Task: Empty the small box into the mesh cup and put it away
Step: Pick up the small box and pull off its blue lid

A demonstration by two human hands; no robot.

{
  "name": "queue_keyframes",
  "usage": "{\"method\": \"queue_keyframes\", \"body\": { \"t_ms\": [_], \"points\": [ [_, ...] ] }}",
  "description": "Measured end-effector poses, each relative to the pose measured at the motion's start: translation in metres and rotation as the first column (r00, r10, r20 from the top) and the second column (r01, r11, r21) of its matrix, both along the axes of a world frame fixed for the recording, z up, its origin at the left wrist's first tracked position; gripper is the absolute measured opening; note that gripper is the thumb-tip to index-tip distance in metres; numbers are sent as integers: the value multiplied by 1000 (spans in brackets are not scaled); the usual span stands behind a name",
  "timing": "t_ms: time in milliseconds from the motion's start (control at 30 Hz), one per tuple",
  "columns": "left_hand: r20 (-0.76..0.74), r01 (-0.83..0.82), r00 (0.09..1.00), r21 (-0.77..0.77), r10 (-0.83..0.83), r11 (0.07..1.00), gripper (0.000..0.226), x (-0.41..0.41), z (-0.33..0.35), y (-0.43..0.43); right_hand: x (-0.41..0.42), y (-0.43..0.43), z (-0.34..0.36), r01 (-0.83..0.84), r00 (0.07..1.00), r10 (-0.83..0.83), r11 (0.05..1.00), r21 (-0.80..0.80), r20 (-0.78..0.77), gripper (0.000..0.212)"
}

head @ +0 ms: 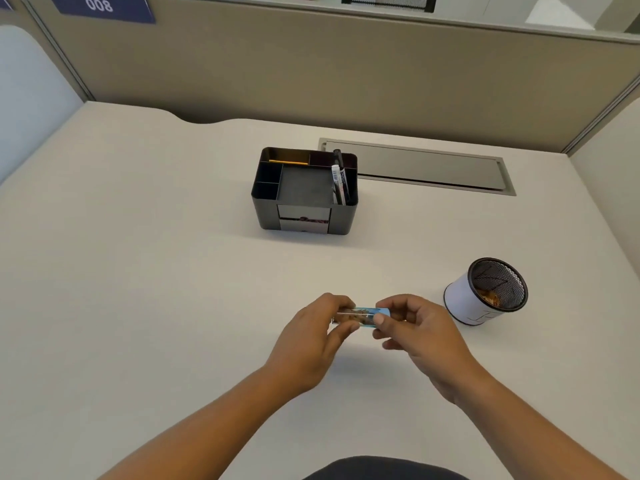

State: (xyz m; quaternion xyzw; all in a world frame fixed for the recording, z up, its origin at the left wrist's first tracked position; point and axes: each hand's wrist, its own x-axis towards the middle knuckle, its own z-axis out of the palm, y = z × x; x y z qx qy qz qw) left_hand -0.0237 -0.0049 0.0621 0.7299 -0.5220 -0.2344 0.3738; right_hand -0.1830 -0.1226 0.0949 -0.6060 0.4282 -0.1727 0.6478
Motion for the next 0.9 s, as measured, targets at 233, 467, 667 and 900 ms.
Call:
{"method": "queue_keyframes", "body": {
  "t_ms": [233, 467, 667, 900],
  "points": [
    [175, 76, 983, -78, -62, 994, 40, -18, 47, 9, -4, 20, 45, -13, 995, 22, 995, -97, 93, 10],
    [-276, 105, 950, -148, -143, 983, 28, -32, 80, 14, -19, 33, 94, -69, 992, 109, 895, -441, 65, 20],
    [-466, 191, 845, -196, -262, 962, 26, -38, 100, 26, -30, 45, 126, -142, 978, 207, 677, -722, 2, 14],
    [-638, 261, 657, -309, -403, 915, 22, -41, 115, 33, -33, 50, 144, -204, 954, 294, 482, -852, -62, 18]
  ]
}}
